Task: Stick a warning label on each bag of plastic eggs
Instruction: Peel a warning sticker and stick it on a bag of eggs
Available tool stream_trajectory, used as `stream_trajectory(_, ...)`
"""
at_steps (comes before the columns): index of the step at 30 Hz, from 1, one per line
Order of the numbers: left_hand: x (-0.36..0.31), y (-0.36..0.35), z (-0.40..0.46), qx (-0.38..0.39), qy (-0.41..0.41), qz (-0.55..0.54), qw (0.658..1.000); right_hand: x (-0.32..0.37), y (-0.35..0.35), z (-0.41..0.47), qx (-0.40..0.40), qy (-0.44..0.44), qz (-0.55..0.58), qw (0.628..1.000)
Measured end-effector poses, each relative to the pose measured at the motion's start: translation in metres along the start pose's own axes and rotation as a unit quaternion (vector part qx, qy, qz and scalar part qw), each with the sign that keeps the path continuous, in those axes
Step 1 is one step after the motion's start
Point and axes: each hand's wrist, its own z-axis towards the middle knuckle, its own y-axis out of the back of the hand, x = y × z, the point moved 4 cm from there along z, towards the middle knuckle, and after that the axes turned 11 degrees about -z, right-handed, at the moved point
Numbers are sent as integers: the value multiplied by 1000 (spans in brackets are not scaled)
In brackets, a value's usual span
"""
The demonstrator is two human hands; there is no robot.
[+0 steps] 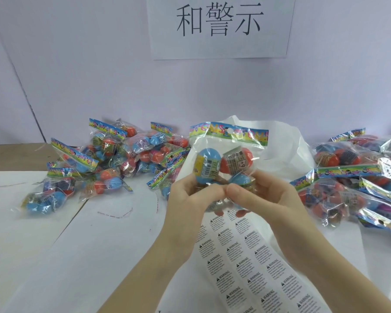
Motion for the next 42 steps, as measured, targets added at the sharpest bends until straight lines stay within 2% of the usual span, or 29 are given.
stream_trajectory(3, 0, 2, 2, 24, -5, 16, 1000, -2, 3, 2, 13, -20, 21, 999)
stream_trajectory(6, 0, 6, 4, 63, -43, 91, 993, -4, 9, 4, 1, -69, 54, 996)
stream_trajectory(9, 3, 13, 4, 83, -102, 219, 967, -4, 9, 4, 11, -110, 34, 993)
stream_trajectory(13, 7, 21, 5, 93, -169, 288, 938, -9, 8, 3, 19, -173, 1, 985)
stream_trajectory(15, 5, 30, 7, 40, -212, 304, 928, -7, 15, 5, -62, -142, 34, 987)
stream_trajectory(17, 1, 40, 7, -46, -262, 310, 913, -2, 32, 4, -204, -31, 138, 969)
stream_trajectory(18, -2, 45, 7, -94, -285, 311, 902, 2, 38, 4, -250, 30, 173, 952)
stream_trajectory(20, -6, 56, 9, -190, -315, 340, 865, 3, 42, 4, -254, 74, 175, 948)
stream_trajectory(22, -8, 73, 15, -265, -293, 425, 814, -3, 31, 6, -193, 18, 113, 974)
stream_trajectory(25, 1, 113, 25, -326, -127, 576, 738, -17, 11, 4, -99, -44, -54, 993)
stream_trajectory(28, 14, 151, 23, -307, 56, 608, 730, -18, 5, 0, -93, -6, -217, 972)
stream_trajectory(30, 21, 162, 22, -273, 127, 608, 735, -14, 3, 0, -96, 25, -267, 959)
stream_trajectory(32, 19, 162, 21, -279, 114, 602, 739, -14, 2, 0, -101, 41, -278, 954)
stream_trajectory(35, 12, 157, 19, -333, 59, 599, 726, -16, 2, 0, -98, 47, -312, 944)
stream_trajectory(39, 10, 162, 17, -345, 86, 631, 690, -20, 1, 0, -87, 60, -366, 925)
stream_trajectory(42, 7, 163, 14, -370, 54, 617, 693, -19, -1, 0, -76, 78, -388, 915)
